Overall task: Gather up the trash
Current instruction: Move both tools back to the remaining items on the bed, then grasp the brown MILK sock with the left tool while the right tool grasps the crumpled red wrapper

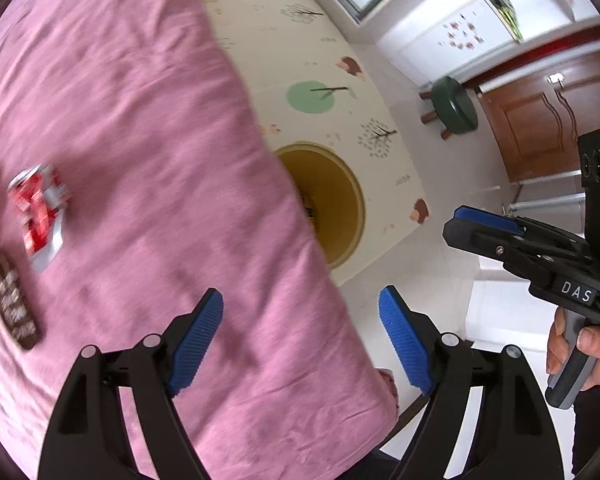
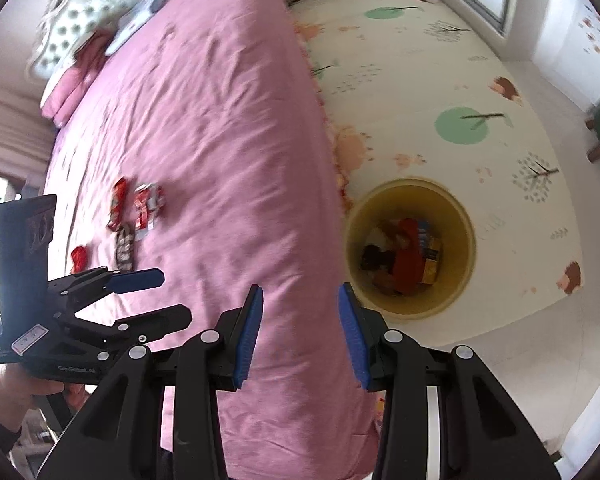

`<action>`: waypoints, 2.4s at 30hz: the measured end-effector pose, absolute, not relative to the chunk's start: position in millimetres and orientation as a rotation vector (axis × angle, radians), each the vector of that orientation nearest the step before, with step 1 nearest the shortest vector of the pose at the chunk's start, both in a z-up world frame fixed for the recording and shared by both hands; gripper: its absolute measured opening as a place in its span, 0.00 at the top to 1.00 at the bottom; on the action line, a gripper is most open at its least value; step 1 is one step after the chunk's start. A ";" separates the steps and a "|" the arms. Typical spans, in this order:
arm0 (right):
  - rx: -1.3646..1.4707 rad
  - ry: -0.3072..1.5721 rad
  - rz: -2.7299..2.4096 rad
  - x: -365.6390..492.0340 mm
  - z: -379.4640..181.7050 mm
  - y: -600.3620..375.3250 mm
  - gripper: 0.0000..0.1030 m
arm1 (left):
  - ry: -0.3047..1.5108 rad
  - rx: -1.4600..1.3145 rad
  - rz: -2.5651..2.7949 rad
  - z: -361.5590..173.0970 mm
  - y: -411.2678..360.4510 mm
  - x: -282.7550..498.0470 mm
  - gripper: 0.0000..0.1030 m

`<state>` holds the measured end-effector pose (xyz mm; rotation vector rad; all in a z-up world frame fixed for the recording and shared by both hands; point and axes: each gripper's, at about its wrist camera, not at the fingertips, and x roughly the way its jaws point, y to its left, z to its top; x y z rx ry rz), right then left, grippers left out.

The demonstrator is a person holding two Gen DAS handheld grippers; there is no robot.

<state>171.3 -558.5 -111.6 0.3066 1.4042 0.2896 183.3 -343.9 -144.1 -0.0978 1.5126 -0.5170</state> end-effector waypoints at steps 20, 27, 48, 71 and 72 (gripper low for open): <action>0.085 1.470 0.557 179.5 -117.1 -381.3 0.49 | 1.473 -0.262 -0.250 -146.1 -183.2 149.0 0.19; 0.025 1.482 0.589 189.1 -123.6 -343.4 0.42 | 1.484 -0.302 -0.190 -159.3 -146.7 146.9 0.17; -0.050 1.549 0.595 232.7 -164.5 -295.8 0.28 | 1.514 -0.330 -0.039 -211.3 -90.7 193.6 0.14; -0.174 1.567 0.588 294.9 -213.7 -244.1 0.29 | 1.587 -0.295 -0.012 -244.8 -77.4 219.8 0.74; -0.185 1.570 0.583 295.9 -216.3 -241.5 0.29 | 1.585 -0.302 -0.012 -244.5 -76.4 219.5 0.75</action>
